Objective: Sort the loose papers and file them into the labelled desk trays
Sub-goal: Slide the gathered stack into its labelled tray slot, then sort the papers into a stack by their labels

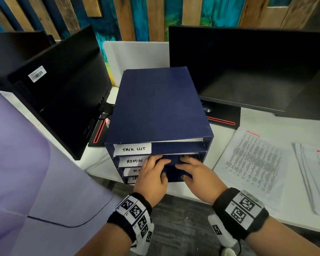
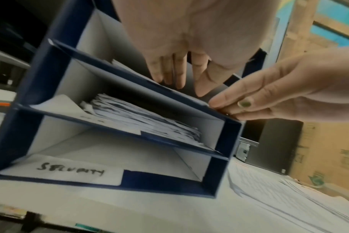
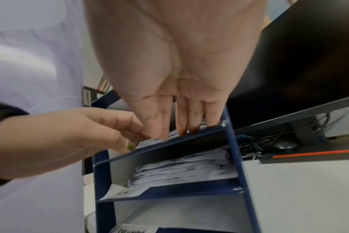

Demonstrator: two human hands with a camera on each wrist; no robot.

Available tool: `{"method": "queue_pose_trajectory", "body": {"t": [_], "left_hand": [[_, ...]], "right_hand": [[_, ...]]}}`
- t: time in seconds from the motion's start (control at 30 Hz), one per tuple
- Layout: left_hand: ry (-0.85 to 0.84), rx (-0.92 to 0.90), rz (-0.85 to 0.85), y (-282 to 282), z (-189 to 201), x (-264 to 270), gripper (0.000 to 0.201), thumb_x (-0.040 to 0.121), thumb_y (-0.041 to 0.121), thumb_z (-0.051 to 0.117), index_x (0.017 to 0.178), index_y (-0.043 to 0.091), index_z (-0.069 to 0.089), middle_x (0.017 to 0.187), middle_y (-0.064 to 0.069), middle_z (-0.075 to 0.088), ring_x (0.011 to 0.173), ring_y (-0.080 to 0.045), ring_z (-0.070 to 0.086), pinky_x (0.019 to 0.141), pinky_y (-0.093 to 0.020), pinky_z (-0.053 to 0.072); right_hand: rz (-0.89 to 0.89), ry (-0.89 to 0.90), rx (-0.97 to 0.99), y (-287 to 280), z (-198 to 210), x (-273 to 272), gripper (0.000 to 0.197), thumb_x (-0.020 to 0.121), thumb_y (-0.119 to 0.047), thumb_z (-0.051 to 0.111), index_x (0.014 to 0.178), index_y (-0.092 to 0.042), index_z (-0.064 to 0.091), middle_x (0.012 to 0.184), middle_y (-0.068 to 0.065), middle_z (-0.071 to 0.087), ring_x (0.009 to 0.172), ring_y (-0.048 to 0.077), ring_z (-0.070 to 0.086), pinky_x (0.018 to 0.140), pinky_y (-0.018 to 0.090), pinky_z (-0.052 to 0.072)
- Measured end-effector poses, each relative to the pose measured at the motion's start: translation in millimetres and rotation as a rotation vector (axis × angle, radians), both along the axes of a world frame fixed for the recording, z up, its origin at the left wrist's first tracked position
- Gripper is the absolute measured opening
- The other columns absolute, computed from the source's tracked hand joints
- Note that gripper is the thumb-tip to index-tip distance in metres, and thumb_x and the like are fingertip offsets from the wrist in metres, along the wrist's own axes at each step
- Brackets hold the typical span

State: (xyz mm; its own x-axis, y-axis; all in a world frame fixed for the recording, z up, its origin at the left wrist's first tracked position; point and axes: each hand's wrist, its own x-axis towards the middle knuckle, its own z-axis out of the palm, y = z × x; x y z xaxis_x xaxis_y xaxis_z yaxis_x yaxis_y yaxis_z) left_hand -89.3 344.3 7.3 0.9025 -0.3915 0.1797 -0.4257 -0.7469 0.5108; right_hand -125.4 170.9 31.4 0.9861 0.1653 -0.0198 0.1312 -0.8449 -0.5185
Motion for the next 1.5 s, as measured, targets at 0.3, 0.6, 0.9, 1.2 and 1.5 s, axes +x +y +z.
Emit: {"method": "queue_pose_trajectory", "body": {"t": [0.3, 0.6, 0.9, 1.2, 1.5], "left_hand": [[0.004, -0.034, -0.327, -80, -5, -24, 0.027, 0.084, 0.017, 0.043, 0.107, 0.027, 0.055, 0.104, 0.012, 0.045, 0.096, -0.005, 0.045, 0.083, -0.025, 0.046], [0.304, 0.115, -0.192, -212, -33, -9, 0.032, 0.091, 0.019, 0.049, 0.122, 0.026, 0.051, 0.136, 0.007, 0.033, 0.125, -0.012, 0.036, 0.105, -0.020, 0.028], [0.566, 0.177, 0.183, -289, -69, 22, 0.092, 0.083, 0.051, 0.062, 0.151, 0.024, 0.006, 0.157, -0.006, 0.013, 0.144, -0.026, 0.015, 0.118, -0.038, 0.015], [0.584, 0.317, 0.382, -317, -81, 17, 0.086, 0.061, 0.057, 0.077, 0.131, 0.024, 0.038, 0.131, -0.006, 0.048, 0.122, -0.028, 0.045, 0.104, -0.043, 0.034], [0.514, -0.097, 0.516, -294, -65, 27, 0.029, 0.092, 0.021, 0.057, 0.119, 0.011, 0.054, 0.116, -0.008, 0.061, 0.092, -0.025, 0.055, 0.079, -0.027, 0.041]], "right_hand": [[-0.171, 0.100, 0.213, -86, -5, -38, 0.027, 0.086, -0.028, 0.066, 0.112, -0.031, 0.063, 0.108, -0.015, 0.058, 0.104, -0.001, 0.050, 0.088, 0.005, 0.032], [-0.625, 0.350, 0.066, -261, -32, -74, 0.038, 0.086, -0.029, 0.065, 0.123, -0.024, 0.056, 0.122, 0.001, 0.050, 0.108, 0.016, 0.055, 0.087, 0.019, 0.039], [-1.100, 0.571, -0.102, -436, -63, -122, 0.091, 0.071, -0.045, 0.076, 0.145, -0.021, 0.029, 0.139, 0.016, 0.039, 0.121, 0.035, 0.048, 0.101, 0.043, 0.044], [-1.103, 0.692, -0.173, -481, -87, -141, 0.138, 0.047, -0.071, 0.077, 0.148, -0.032, -0.010, 0.147, 0.024, 0.026, 0.132, 0.042, 0.033, 0.106, 0.055, 0.035], [-0.975, 0.645, -0.254, -461, -80, -111, 0.124, 0.054, -0.069, 0.074, 0.148, -0.031, 0.002, 0.141, 0.016, 0.032, 0.132, 0.034, 0.030, 0.101, 0.054, 0.036]]}}
